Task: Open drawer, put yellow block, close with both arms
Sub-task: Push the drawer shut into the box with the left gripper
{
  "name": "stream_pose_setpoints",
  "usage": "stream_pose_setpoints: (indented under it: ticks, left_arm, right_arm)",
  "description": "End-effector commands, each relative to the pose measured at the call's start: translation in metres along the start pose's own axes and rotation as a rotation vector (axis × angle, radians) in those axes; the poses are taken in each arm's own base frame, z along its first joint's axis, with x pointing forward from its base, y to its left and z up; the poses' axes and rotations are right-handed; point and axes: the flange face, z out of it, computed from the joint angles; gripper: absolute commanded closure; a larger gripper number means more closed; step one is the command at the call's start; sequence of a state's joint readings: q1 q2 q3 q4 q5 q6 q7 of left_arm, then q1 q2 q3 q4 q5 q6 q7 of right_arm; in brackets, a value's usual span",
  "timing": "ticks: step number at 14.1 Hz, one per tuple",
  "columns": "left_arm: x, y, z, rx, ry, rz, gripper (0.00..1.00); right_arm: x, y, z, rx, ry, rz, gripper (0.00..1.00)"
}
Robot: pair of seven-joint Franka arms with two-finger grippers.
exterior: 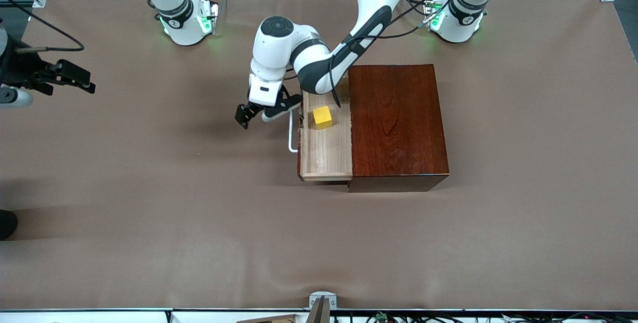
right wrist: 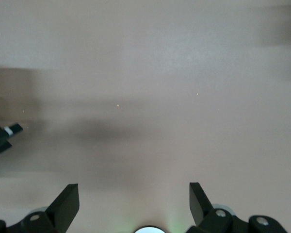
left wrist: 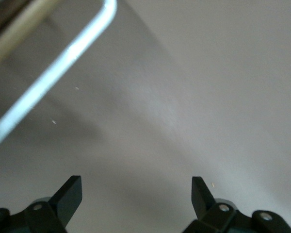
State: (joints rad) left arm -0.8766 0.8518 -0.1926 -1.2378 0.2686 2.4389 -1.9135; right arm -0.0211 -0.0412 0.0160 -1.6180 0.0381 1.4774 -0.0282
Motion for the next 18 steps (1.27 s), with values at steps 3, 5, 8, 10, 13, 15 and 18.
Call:
stream_pose_setpoints:
  ticks: [3,5,8,10,13,15,18]
  left_arm:
    - [0.011,-0.004,0.009,0.081,0.102,-0.106,0.0]
    - [0.025,-0.007,0.011,0.118,0.151,-0.121,0.0]
    - [0.054,-0.012,0.009,0.202,0.231,-0.168,0.0]
    - [0.071,-0.012,0.003,0.238,0.262,-0.206,0.0]
    - [0.105,-0.026,0.007,0.366,0.323,-0.252,0.0]
    - [0.131,-0.035,0.009,0.439,0.357,-0.288,0.0]
    - [0.154,-0.039,0.009,0.475,0.372,-0.32,0.0]
  right_arm:
    - [-0.007,-0.007,-0.019,-0.012,0.054,-0.091,0.0]
    - [-0.007,-0.006,-0.018,-0.011,0.051,-0.082,0.0]
    - [-0.007,-0.006,-0.019,-0.011,0.054,-0.082,0.0]
    - [-0.007,-0.006,-0.019,-0.011,0.054,-0.083,0.0]
    - [-0.007,-0.004,-0.019,-0.011,0.054,-0.082,0.0]
    - [-0.007,-0.002,-0.019,-0.01,0.051,-0.074,0.0]
    - [-0.007,-0.002,-0.019,-0.01,0.051,-0.074,0.0]
